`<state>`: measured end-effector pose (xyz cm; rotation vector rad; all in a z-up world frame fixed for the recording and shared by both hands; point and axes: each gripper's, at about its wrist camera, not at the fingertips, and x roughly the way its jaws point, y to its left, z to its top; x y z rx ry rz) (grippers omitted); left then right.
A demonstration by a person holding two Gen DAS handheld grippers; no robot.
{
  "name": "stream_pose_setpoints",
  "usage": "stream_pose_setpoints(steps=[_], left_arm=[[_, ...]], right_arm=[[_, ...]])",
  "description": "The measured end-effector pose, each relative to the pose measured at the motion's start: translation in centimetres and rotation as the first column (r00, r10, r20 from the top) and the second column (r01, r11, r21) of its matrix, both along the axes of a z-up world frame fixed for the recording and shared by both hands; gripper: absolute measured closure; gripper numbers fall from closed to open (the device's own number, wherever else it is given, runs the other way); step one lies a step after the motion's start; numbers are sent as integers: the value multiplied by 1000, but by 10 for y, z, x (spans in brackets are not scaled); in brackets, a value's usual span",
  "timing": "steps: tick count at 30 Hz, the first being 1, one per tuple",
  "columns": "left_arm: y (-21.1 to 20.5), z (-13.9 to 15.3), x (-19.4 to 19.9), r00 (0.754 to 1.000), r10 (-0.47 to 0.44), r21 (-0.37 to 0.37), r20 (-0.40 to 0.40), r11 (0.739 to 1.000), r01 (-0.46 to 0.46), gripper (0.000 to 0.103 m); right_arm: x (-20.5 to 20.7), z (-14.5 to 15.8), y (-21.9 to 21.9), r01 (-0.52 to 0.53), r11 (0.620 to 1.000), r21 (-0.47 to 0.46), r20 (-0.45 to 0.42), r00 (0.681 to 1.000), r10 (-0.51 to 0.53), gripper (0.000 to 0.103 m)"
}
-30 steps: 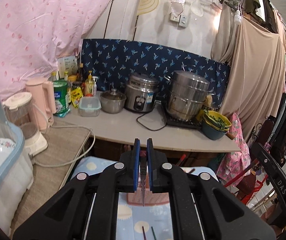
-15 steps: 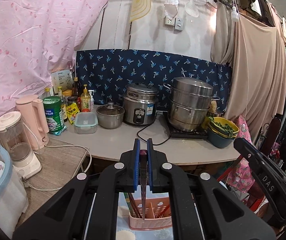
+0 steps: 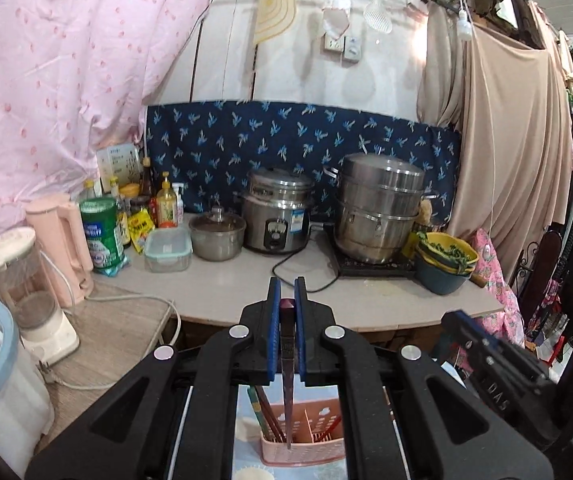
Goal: Organize utensils
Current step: 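Lower the chopsticks into the pink holder and open both tools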
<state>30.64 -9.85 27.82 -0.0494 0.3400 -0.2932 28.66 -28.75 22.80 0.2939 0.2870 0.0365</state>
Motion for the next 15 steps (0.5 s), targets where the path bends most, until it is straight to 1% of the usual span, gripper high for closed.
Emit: stream_pose_setpoints(steps=[3,6,10,15], left_arm=[[-1,9,2,1000,0,-5,23,1000,0,96],[-4,10,8,999,5,-4,39,1000,-5,96],[-9,-4,20,1000,4,3,17,1000,-4,96],[-16,-34,28,1000,2,37,-19,999,-1,96]], right_arm=[[1,1,0,1,1000,-1,-1,1000,-1,96],[2,-2,-4,6,1000,3,-10,1000,-6,96],[7,-11,-7,7,1000,4,-34,999,-7,96],[13,-23,-7,0,1000,-2,-61,998,0,96]])
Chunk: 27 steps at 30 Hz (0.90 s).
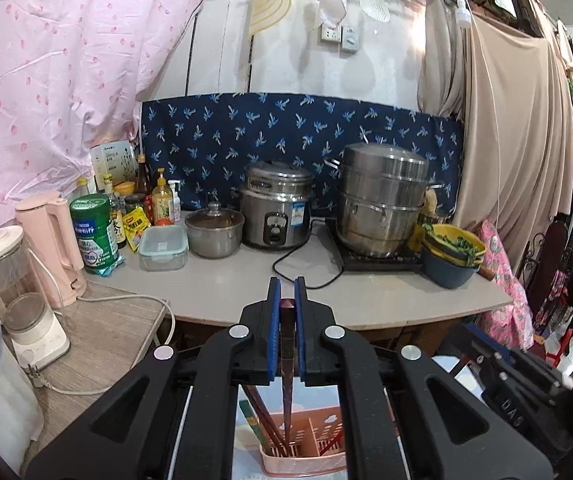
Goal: Organize utensils
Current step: 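Lower the chopsticks into the pink holder and open both tools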
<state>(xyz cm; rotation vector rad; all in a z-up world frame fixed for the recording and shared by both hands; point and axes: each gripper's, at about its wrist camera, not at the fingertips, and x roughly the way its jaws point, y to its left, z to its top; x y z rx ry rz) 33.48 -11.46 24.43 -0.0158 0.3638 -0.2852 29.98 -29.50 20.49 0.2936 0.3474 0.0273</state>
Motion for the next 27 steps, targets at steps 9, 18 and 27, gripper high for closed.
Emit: stream_pose_setpoints(steps=[9,18,27], left_arm=[[-1,-47,-6,998,13,41,-63,999,-10,67],[14,-58,-25,993,62,47,-97,997,-58,54],[23,-74,-57,982,106,106,-154,990,-90,45]], right_arm=[[1,-22,2,-11,1000,-4,-55,998,10,88],[-21,-21,6,-17,1000,-14,-56,998,16,68],[-58,-42,29,-65,996,-55,-104,993,60,62]])
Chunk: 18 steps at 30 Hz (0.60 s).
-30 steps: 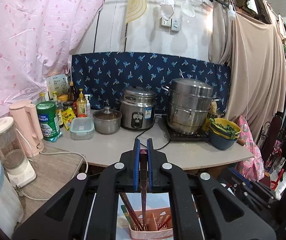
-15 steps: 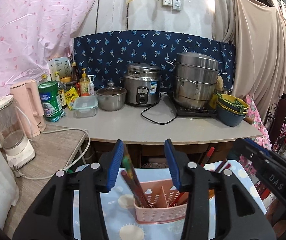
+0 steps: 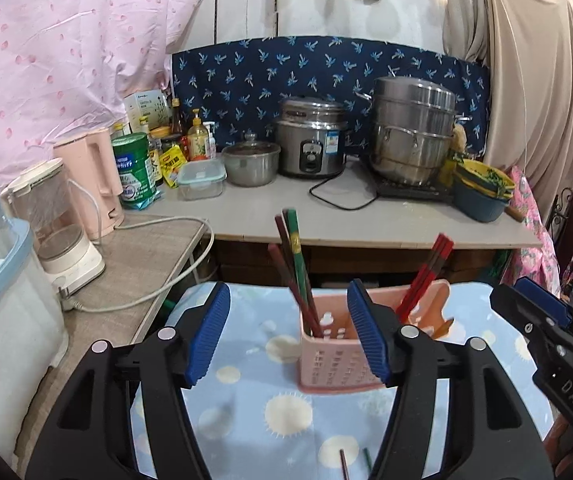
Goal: Organize utensils
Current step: 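Move both open tools back down toward the last two chopsticks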
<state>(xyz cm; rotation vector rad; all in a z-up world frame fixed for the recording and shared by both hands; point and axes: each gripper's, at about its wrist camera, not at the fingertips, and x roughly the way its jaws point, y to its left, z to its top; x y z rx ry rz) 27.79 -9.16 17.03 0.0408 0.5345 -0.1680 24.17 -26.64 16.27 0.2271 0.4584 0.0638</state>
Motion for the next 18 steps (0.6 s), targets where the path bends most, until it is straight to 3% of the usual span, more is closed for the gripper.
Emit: stream_pose_setpoints(steps=[18], left_arm=[[29,-32,-58,994,71,30,-88,997,-69,43]], right_arm=[[-80,-35,35,-18,996,-92,-49,999,13,57]])
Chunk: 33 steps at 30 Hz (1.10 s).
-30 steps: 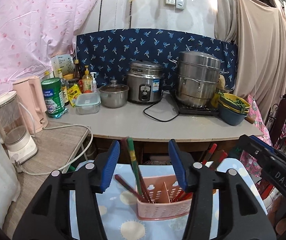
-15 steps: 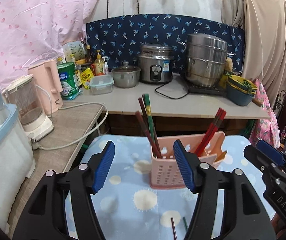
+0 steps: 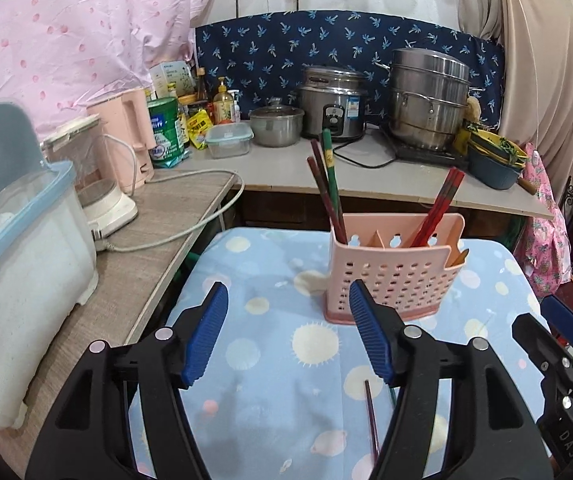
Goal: Organize utensils
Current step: 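Move both open tools back down toward the last two chopsticks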
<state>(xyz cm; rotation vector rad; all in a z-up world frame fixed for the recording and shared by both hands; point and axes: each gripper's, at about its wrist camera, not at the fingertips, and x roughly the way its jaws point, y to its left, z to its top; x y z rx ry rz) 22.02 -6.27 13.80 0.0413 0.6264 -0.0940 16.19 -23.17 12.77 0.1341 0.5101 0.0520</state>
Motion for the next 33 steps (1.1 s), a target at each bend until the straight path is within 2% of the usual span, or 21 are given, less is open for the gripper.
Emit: stream_pose_setpoints(steps=[11,27,33], left_arm=[[10,-26,-34,998,4,8,-63,1000,-3,43],[12,-72,-77,986,-12,0,-166,1000,12,42],[13,-88,-90,980,-25,2,-196,1000,26,41]], right_arm=[[-41,-19,6,6,999,36,-36,999,-5,57],[-90,-59,15,31,999,32,-117,993,-27,57],[-106,-77,21,40,999,4,-146,988,-39,57]])
